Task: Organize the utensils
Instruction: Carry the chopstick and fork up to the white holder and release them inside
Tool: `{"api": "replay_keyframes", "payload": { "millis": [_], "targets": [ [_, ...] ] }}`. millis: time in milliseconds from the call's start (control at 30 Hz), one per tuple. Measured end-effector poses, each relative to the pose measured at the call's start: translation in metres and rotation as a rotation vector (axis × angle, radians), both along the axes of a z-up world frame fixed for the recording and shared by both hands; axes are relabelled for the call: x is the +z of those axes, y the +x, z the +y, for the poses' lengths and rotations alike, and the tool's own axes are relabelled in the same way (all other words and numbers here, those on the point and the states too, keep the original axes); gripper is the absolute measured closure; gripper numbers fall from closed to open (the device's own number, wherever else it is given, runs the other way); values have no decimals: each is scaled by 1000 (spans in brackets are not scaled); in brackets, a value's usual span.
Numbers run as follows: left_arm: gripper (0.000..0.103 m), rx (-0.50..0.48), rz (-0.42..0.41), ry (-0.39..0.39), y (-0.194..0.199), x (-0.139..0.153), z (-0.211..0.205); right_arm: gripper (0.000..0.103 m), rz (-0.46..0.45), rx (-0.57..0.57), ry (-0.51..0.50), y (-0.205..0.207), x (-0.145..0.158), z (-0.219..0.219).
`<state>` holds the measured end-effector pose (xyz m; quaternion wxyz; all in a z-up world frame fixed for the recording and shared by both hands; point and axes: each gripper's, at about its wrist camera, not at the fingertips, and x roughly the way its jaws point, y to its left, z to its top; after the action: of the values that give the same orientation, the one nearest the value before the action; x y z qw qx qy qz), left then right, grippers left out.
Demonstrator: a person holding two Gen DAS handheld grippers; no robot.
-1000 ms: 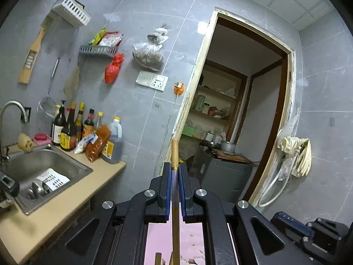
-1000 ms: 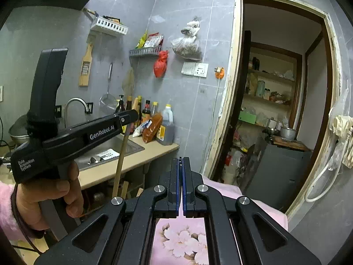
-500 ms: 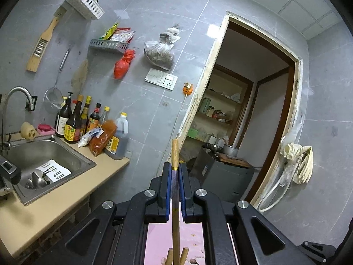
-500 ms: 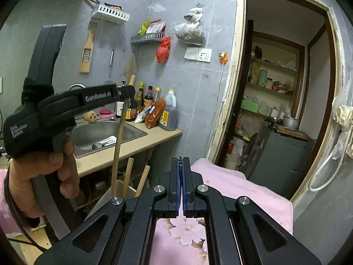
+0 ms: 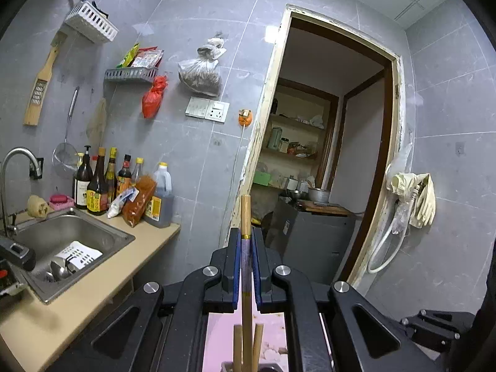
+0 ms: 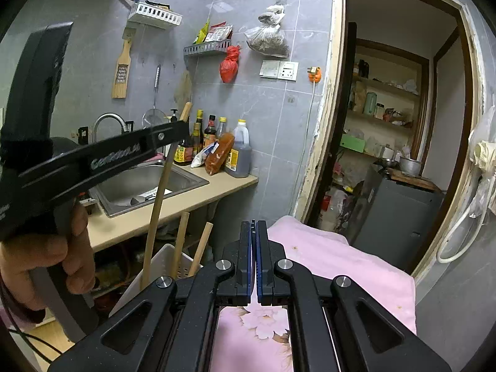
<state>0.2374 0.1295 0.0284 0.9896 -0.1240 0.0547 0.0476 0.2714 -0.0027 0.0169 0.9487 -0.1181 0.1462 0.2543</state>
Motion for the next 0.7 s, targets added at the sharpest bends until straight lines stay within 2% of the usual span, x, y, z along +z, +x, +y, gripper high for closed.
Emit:
{"api": "replay_keyframes", "payload": {
  "millis": [133, 300, 700],
  "targets": [
    [96, -4, 9, -14, -10, -4, 2, 101, -26, -8, 8, -9, 0, -2],
    [96, -12, 24, -12, -24, -10, 2, 101, -83, -12, -45, -21, -4, 5],
    [96, -99, 124, -21, -40, -28, -2, 100, 2, -3, 39, -28, -4, -6]
  ]
}}
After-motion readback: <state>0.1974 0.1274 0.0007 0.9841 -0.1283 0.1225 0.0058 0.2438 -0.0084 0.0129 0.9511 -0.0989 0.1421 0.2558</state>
